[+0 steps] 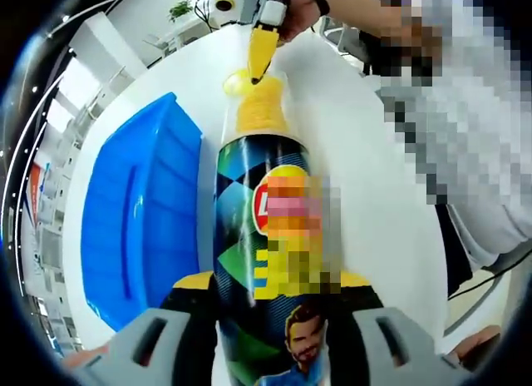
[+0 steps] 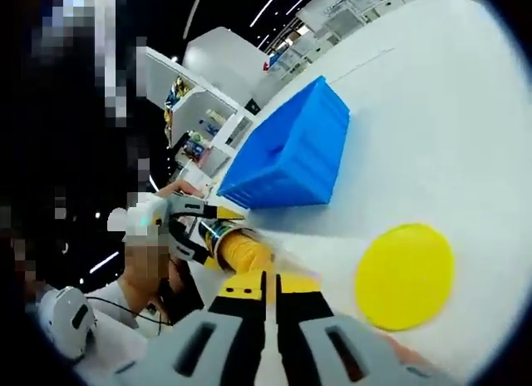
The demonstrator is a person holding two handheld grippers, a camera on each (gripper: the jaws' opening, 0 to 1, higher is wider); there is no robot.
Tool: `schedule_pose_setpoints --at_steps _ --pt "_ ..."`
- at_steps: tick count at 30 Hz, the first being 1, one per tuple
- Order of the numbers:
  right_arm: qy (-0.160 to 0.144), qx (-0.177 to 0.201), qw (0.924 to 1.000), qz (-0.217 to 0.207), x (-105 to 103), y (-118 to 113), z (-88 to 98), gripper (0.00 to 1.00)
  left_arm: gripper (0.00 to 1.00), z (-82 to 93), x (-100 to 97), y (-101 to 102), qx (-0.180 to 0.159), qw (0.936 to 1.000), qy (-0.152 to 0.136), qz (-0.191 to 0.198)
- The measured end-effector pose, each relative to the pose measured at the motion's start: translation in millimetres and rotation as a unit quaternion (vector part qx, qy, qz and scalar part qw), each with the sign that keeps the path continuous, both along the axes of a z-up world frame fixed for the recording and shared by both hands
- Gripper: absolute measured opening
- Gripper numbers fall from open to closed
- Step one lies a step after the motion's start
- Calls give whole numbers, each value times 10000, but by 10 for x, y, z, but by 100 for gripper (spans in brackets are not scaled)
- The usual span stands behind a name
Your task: Open the lid of the chip container on the table, take out the chips, place them into the box in front of the container, and close the lid
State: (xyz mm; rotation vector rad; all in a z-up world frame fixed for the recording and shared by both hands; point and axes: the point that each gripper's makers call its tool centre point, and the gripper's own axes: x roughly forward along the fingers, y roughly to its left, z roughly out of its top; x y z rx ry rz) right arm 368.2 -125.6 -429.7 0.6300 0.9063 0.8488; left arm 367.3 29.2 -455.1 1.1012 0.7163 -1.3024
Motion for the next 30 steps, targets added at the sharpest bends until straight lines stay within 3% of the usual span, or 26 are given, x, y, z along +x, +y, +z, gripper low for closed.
schedule_pose_setpoints --at_steps 11,30 --pt "141 165 9997 134 -109 193 0 3 51 11 -22 -2 -114 9999 -4 8" --pt "129 465 9981 386 -188 209 96 2 51 12 -37 -3 -113 9999 14 26"
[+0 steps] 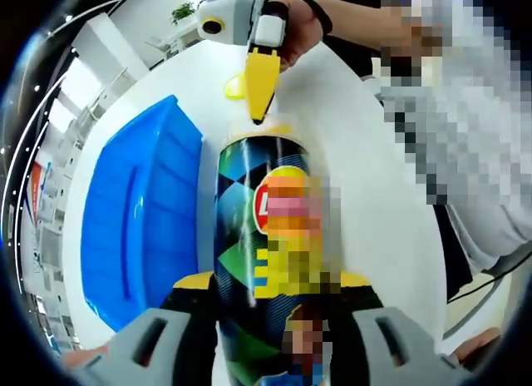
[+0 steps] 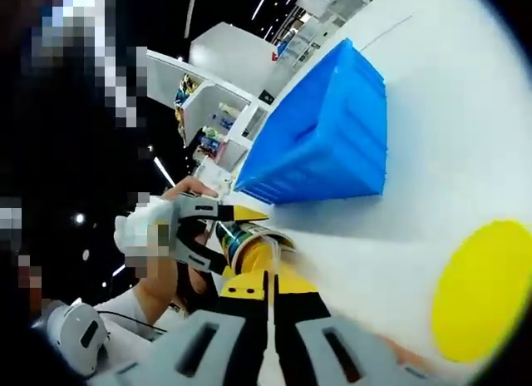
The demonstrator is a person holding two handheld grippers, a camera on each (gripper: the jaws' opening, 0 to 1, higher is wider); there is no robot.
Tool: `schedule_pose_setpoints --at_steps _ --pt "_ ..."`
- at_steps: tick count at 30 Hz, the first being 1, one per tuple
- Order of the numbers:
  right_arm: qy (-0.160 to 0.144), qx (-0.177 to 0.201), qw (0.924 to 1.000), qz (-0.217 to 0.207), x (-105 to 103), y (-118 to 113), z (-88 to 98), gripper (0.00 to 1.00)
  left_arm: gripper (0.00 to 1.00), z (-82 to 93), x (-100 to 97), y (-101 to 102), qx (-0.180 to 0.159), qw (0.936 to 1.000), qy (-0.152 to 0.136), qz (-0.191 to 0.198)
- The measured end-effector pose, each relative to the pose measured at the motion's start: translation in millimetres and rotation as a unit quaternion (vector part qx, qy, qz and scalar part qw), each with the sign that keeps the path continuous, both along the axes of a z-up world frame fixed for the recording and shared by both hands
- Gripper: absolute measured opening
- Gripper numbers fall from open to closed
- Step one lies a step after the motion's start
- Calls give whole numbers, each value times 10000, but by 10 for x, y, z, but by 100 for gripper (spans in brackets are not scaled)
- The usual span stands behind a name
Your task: Open the lid of the chip container on the table, take out the chips, place them into the box in front of the container, and close the lid
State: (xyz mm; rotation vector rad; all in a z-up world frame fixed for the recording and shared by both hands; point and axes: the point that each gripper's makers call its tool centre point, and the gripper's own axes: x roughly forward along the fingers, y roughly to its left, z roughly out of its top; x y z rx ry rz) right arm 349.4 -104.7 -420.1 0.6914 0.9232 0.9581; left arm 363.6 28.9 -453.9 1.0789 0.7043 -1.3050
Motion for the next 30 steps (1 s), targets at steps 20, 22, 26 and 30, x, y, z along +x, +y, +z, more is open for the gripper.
schedule_pose_setpoints --at_steps 20,22,26,30 --pt "154 435 9989 63 -26 87 157 2 51 -11 0 -13 75 10000 35 -8" --pt "169 460 9988 71 -38 82 166 2 51 -10 -9 -20 71 10000 32 -4" --pt "236 557 9981 117 -75 155 180 2 51 -12 -19 -29 74 10000 28 -14" --pt "141 545 9981 235 -122 207 229 2 51 -20 -59 -46 140 9999 43 -57"
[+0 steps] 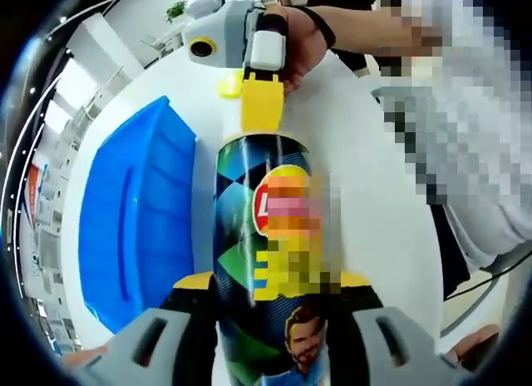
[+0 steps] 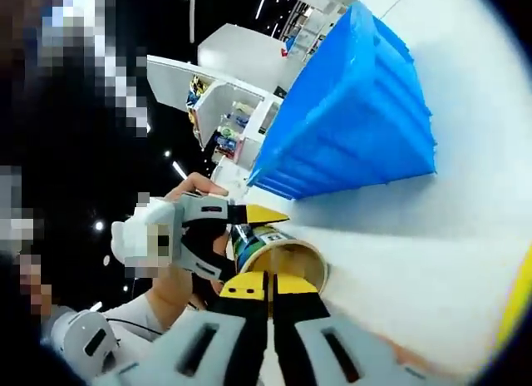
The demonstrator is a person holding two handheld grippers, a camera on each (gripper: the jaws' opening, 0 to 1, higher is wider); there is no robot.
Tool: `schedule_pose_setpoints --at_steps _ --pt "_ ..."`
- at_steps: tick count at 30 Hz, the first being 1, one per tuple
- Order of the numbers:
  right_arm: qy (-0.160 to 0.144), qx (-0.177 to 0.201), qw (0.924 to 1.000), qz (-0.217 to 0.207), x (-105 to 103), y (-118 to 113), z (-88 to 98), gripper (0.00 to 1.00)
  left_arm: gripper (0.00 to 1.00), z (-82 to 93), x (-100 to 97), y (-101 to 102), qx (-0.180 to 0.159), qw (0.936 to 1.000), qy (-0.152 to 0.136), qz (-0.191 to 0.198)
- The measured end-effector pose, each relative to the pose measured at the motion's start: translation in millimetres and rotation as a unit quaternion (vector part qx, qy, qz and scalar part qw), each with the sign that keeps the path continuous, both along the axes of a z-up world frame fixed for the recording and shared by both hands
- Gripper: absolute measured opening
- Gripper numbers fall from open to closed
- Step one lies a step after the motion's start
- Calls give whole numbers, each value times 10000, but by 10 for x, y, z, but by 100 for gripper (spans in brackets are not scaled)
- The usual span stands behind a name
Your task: Open the lid of the chip container on the table, take out the chips, place them into the box in front of the container, and close the lid
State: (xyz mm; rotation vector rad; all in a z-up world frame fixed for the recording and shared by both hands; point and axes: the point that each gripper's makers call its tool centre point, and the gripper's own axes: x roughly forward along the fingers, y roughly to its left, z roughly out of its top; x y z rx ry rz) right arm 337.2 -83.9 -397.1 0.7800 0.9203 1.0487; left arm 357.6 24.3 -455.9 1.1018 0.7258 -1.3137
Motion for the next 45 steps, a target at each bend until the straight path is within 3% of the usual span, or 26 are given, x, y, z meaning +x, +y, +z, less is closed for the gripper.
schedule_pose_setpoints --at_steps 6,9,13,14,17,24,34,38,39,45 --pt "-33 130 9999 -28 -62 -9 31 4 52 7 -4 -6 -128 9999 32 -17" --pt "-481 114 9985 -224 119 -95 66 6 52 8 -12 -13 -139 9999 -25 -37" --pt "-795 -29 9956 -502 202 -232 148 5 51 19 -8 -7 -210 9997 -115 -63" --pt "-808 -82 9942 -711 492 195 -227 4 52 20 -10 -7 -225 9996 -129 -74" --pt "-793 141 9898 -1177 588 90 -217 2 52 23 0 -1 -256 9995 -132 -91" --pt "-1021 527 9818 -1511 450 -58 -63 2 51 38 16 2 -345 9990 -242 -142" --pt "-1083 525 9800 -1582 369 -167 -195 2 51 84 44 -27 -316 9958 -781 -358" --pt "-1077 552 9793 -1625 360 -186 -180 2 50 141 34 -68 -532 9921 -1050 -439" --pt "-1087 572 9790 -1627 359 -183 -168 2 50 147 17 -52 -527 9924 -1020 -440" --pt "-1054 631 9778 -1696 404 -223 -170 2 50 402 59 -107 -1259 9874 -954 -36"
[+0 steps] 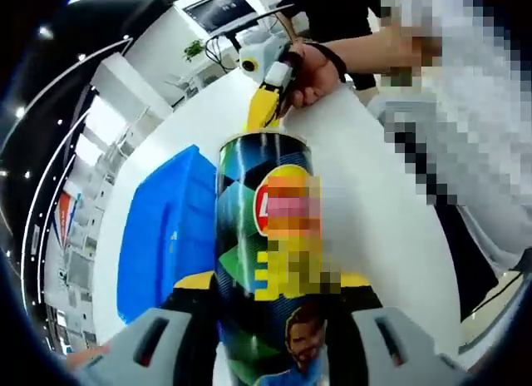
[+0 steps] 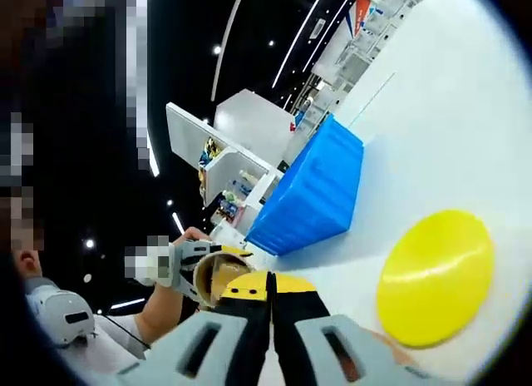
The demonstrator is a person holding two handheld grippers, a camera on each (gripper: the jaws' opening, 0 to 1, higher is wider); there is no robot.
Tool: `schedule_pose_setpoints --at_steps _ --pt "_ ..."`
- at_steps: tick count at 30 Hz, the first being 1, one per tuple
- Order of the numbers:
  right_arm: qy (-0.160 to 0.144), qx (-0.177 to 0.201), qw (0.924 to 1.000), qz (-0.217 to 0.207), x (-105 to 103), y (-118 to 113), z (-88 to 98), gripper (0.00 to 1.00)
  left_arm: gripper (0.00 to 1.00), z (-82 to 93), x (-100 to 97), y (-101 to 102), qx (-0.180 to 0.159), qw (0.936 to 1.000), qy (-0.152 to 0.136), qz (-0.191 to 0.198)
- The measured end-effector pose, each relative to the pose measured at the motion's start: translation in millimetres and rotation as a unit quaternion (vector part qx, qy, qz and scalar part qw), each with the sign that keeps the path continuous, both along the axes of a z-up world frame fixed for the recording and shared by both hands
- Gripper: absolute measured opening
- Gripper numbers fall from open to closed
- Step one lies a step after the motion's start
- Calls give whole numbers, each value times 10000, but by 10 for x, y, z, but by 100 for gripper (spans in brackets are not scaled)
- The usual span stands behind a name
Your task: Open the lid of the chip container on the table, take out the chips, place them into the box in front of the container, and close the lid
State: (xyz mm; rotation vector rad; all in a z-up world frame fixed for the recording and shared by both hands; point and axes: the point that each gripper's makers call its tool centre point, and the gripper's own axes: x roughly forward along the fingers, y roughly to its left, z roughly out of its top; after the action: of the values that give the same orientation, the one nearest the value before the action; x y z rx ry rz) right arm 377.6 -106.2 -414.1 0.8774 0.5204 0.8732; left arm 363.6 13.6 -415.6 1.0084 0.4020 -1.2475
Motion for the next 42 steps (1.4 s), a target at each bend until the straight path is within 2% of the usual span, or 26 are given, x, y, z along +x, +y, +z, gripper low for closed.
schedule_pose_setpoints --at_steps 3,7,10,11,13,14,15,16,19,20,21,22,24,25,26,27,29,30,32,33,35,36,37,42 --pt "10 63 10000 -54 2 -14 18 2 50 136 -23 -67 -489 9987 103 87" --pt "28 96 9999 -115 8 -12 26 2 50 240 -9 -77 -856 9959 184 218" --pt "11 63 9999 -127 18 5 30 2 50 375 -24 -116 -1322 9901 320 338" --pt "4 59 9999 -123 16 8 31 2 50 426 -12 -128 -1477 9880 279 355" --pt "16 83 9999 -114 20 -1 32 2 50 495 1 -110 -1652 9845 370 465" --pt "40 140 9998 -108 31 -21 32 2 50 590 3 -144 -1921 9796 347 474" --pt "49 172 9998 -115 46 -49 26 2 50 614 -18 -146 -1975 9780 458 489" --pt "69 224 9996 -139 55 -66 31 2 50 711 10 -178 -2235 9727 391 492" --pt "86 278 9994 -169 58 -85 39 2 50 826 30 -212 -2576 9637 423 562" --pt "77 278 9994 -182 60 -92 38 2 50 895 50 -234 -2817 9568 421 583" --pt "46 270 9994 -188 56 -94 43 2 50 889 56 -235 -2885 9540 549 606" --pt "-1 256 9995 -189 57 -102 44 2 50 952 78 -267 -3142 9461 517 598" --pt "3 275 9994 -206 76 -125 36 2 50 984 38 -330 -3364 9374 654 625" --pt "10 283 9993 -228 90 -142 31 2 50 1017 45 -362 -3507 9321 631 645" --pt "54 288 9992 -271 111 -166 17 2 50 1048 33 -415 -3691 9245 675 667" --pt "61 294 9992 -272 119 -171 14 2 50 1053 33 -429 -3733 9226 687 681" --pt "49 308 9992 -245 121 -171 18 2 50 1083 57 -484 -4014 9102 721 723" --pt "36 295 9993 -219 122 -171 13 2 50 1095 73 -515 -4202 9007 785 781" --pt "17 247 9995 -209 124 -169 2 2 50 1086 107 -550 -4438 8878 858 872" --pt "17 242 9995 -207 125 -175 -2 2 50 1086 122 -561 -4531 8834 816 879" --pt "11 265 9994 -209 112 -170 9 2 50 1039 124 -600 -4603 8794 869 857" --pt "3 287 9994 -215 106 -172 17 2 50 1035 118 -624 -4691 8752 843 828" --pt "5 300 9993 -216 105 -174 19 2 50 1027 120 -630 -4699 8747 846 831" --pt "-40 303 9993 -213 97 -175 31 2 50 1014 166 -631 -4880 8642 805 925"
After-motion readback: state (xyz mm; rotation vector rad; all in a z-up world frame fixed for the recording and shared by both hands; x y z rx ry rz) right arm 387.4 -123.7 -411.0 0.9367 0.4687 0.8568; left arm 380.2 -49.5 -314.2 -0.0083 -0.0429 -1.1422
